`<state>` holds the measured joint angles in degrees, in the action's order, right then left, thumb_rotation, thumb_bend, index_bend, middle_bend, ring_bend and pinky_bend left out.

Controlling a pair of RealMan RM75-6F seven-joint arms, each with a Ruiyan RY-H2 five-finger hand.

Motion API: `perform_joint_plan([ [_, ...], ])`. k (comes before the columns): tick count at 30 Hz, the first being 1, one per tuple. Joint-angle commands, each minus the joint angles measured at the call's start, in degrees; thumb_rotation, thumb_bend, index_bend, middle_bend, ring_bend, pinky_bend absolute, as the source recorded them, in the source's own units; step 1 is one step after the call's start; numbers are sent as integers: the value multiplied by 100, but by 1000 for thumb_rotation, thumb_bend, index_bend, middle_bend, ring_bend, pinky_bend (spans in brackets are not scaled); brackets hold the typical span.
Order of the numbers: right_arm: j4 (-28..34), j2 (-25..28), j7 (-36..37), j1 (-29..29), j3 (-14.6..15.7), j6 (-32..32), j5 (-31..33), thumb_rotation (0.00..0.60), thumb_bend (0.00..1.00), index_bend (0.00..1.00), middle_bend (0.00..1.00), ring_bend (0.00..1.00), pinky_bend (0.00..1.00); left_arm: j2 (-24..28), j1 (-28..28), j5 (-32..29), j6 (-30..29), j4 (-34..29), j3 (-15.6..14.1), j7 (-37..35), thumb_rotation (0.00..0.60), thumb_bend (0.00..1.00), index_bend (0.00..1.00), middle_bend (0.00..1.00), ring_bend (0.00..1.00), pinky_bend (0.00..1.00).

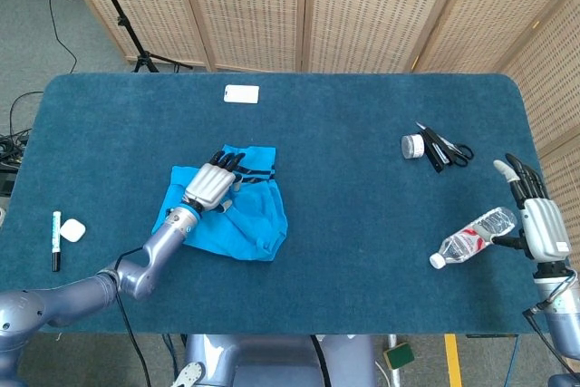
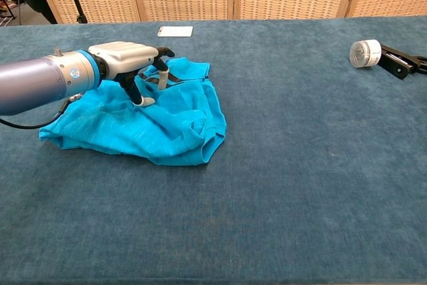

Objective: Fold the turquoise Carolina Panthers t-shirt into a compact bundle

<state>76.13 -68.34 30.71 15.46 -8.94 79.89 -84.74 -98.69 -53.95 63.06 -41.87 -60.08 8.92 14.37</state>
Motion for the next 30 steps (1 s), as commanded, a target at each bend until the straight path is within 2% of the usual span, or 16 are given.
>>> perform_joint_plan([
  [1, -4, -2, -2, 2, 0, -2, -1, 600, 0, 0, 0, 0, 11, -6, 6, 5, -10, -9, 9, 14, 600, 387, 572, 0, 0, 0],
  [14, -16, -10, -6, 6, 2, -9, -5, 600, 0, 0, 0, 0, 11, -50, 49, 164, -124, 39, 50, -99, 600, 433, 654, 0, 0, 0],
  [25, -16, 4, 20, -2, -2, 9, -10, 600, 0, 0, 0, 0, 11, -124, 82, 545, -347, 110, 51, -416, 600, 476, 736, 0, 0, 0],
  [30, -11, 8, 37, -6, 1, 18, -19, 600, 0, 0, 0, 0, 11, -145, 88, 558, -323, 147, 47, -384, 600, 521, 747, 0, 0, 0],
])
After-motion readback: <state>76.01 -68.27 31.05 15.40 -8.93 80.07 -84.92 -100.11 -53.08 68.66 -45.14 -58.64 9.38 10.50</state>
